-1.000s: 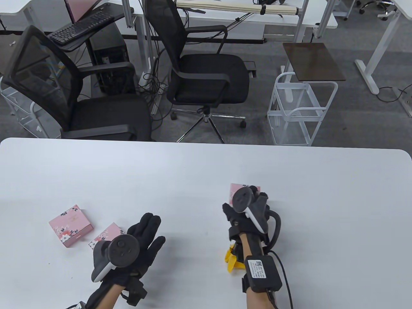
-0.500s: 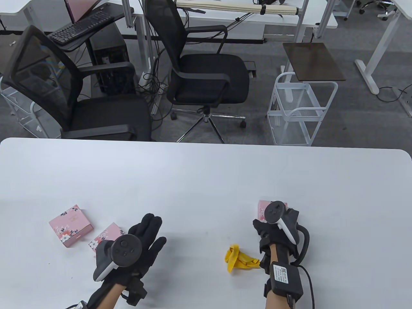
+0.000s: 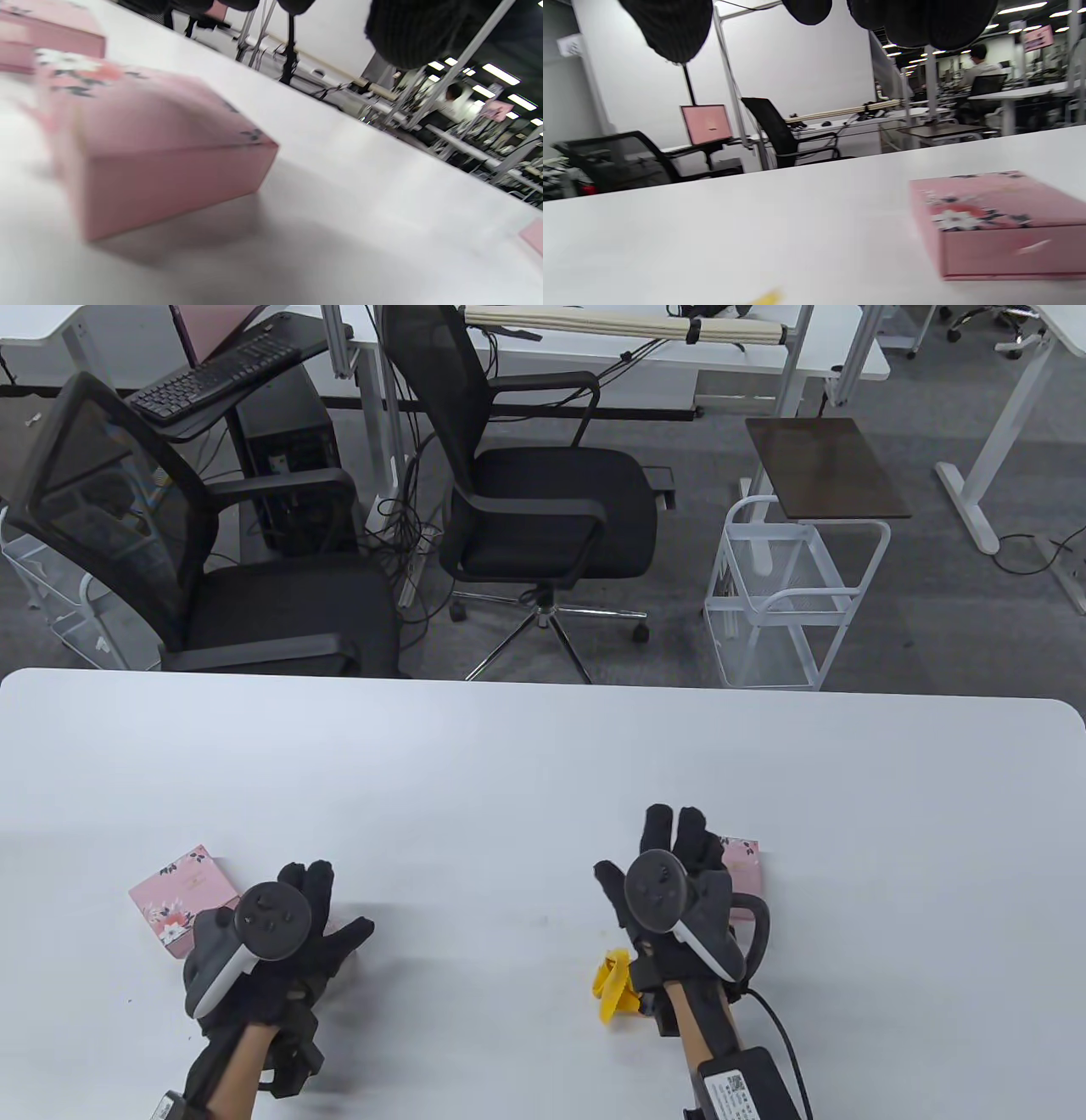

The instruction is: Dust necklace

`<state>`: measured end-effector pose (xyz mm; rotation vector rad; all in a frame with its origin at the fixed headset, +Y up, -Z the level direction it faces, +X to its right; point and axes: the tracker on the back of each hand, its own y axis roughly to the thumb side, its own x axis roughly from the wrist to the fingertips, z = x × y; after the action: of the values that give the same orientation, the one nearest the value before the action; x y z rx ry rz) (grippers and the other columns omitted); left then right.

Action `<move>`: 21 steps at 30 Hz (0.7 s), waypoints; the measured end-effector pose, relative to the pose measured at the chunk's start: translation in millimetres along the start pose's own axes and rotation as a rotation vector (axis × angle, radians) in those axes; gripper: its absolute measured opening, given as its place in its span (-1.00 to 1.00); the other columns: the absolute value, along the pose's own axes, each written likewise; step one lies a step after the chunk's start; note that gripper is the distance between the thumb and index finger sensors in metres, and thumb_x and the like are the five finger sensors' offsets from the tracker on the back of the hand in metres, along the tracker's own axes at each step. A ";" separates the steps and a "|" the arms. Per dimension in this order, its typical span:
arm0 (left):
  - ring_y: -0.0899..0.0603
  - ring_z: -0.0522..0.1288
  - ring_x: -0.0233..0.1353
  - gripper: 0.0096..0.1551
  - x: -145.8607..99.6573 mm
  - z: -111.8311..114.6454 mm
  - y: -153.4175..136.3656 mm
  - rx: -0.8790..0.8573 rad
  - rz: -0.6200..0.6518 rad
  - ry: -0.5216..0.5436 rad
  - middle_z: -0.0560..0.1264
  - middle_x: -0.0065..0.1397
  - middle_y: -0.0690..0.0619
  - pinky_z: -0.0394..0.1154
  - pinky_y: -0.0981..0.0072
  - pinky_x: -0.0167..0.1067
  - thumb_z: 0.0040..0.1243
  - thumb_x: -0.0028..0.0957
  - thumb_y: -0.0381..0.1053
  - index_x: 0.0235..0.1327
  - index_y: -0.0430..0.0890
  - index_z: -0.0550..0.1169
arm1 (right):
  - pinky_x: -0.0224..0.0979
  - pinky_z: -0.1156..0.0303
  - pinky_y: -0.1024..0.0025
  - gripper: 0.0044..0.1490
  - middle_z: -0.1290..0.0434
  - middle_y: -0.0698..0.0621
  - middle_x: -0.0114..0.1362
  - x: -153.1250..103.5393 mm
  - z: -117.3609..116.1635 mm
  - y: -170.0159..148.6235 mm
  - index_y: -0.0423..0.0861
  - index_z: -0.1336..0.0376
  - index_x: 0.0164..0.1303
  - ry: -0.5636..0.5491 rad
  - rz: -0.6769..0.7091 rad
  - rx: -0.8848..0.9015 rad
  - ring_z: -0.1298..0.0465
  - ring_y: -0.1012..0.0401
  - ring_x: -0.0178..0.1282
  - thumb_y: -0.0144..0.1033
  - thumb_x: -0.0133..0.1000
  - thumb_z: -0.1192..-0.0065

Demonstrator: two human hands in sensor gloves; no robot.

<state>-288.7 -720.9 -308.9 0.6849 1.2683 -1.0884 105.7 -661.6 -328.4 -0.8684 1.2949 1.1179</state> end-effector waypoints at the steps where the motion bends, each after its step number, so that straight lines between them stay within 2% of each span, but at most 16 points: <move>1: -0.44 -0.18 0.69 0.12 2.0 0.1 -5.4 0.004 -0.036 -0.025 -0.16 0.83 -0.21 -0.09 -0.40 0.55 0.16 0.17 0.43 0.77 -0.01 -0.06 | 0.55 -0.10 -0.42 0.07 0.20 -0.60 0.71 -6.8 -2.7 7.9 -0.34 0.17 0.76 0.000 0.029 0.036 -0.04 -0.55 0.54 0.13 0.37 -0.11; 4: -0.45 -0.27 0.69 0.20 8.4 3.8 -15.8 0.069 -0.129 -0.128 -0.22 0.82 -0.25 -0.17 -0.40 0.55 0.17 0.15 0.45 0.77 -0.03 -0.12 | 0.54 -0.13 -0.40 -0.02 0.13 -0.57 0.72 -27.3 -17.9 29.9 -0.32 0.07 0.74 0.012 0.114 0.059 -0.09 -0.52 0.54 0.08 0.38 -0.11; 7: -0.47 -0.33 0.68 0.28 13.7 12.6 -20.7 0.116 -0.181 -0.261 -0.30 0.79 -0.29 -0.21 -0.40 0.55 0.19 0.15 0.45 0.75 -0.08 -0.21 | 0.54 -0.14 -0.38 -0.03 0.11 -0.55 0.72 -40.4 -31.9 44.3 -0.31 0.08 0.74 0.024 0.158 0.045 -0.11 -0.51 0.54 0.09 0.38 -0.10; 9: -0.47 -0.33 0.67 0.32 15.1 17.4 -22.0 0.149 -0.196 -0.300 -0.36 0.77 -0.31 -0.22 -0.39 0.55 0.21 0.14 0.45 0.73 -0.10 -0.25 | 0.54 -0.15 -0.38 -0.03 0.10 -0.55 0.72 -45.7 -40.3 47.7 -0.31 0.07 0.74 0.013 0.167 0.078 -0.12 -0.50 0.54 0.09 0.38 -0.10; 13: -0.49 -0.33 0.67 0.36 17.8 23.6 -24.3 0.171 -0.215 -0.319 -0.40 0.74 -0.34 -0.21 -0.40 0.55 0.21 0.14 0.43 0.69 -0.13 -0.31 | 0.53 -0.15 -0.37 -0.06 0.07 -0.54 0.72 -51.9 -48.8 46.0 -0.30 0.05 0.73 0.027 0.180 0.076 -0.13 -0.49 0.53 0.08 0.38 -0.09; 18: -0.48 -0.22 0.68 0.35 19.8 25.2 -22.9 0.225 -0.241 -0.296 -0.28 0.78 -0.33 -0.13 -0.41 0.56 0.29 0.18 0.35 0.68 -0.13 -0.32 | 0.53 -0.17 -0.36 -0.08 0.05 -0.52 0.71 -54.4 -49.1 38.5 -0.29 0.03 0.72 0.001 0.173 0.035 -0.15 -0.48 0.53 0.07 0.38 -0.09; 21: -0.50 -0.20 0.67 0.36 19.5 26.5 -18.6 0.270 -0.254 -0.320 -0.27 0.77 -0.37 -0.11 -0.43 0.56 0.32 0.21 0.30 0.66 -0.15 -0.34 | 0.52 -0.18 -0.35 -0.09 0.04 -0.51 0.71 -54.8 -51.8 35.0 -0.29 0.02 0.72 0.013 0.167 0.056 -0.17 -0.47 0.53 0.07 0.38 -0.09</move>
<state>-296.2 -756.5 -319.2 0.5287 0.9573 -1.5322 61.2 -709.1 -276.7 -0.7380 1.4235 1.2020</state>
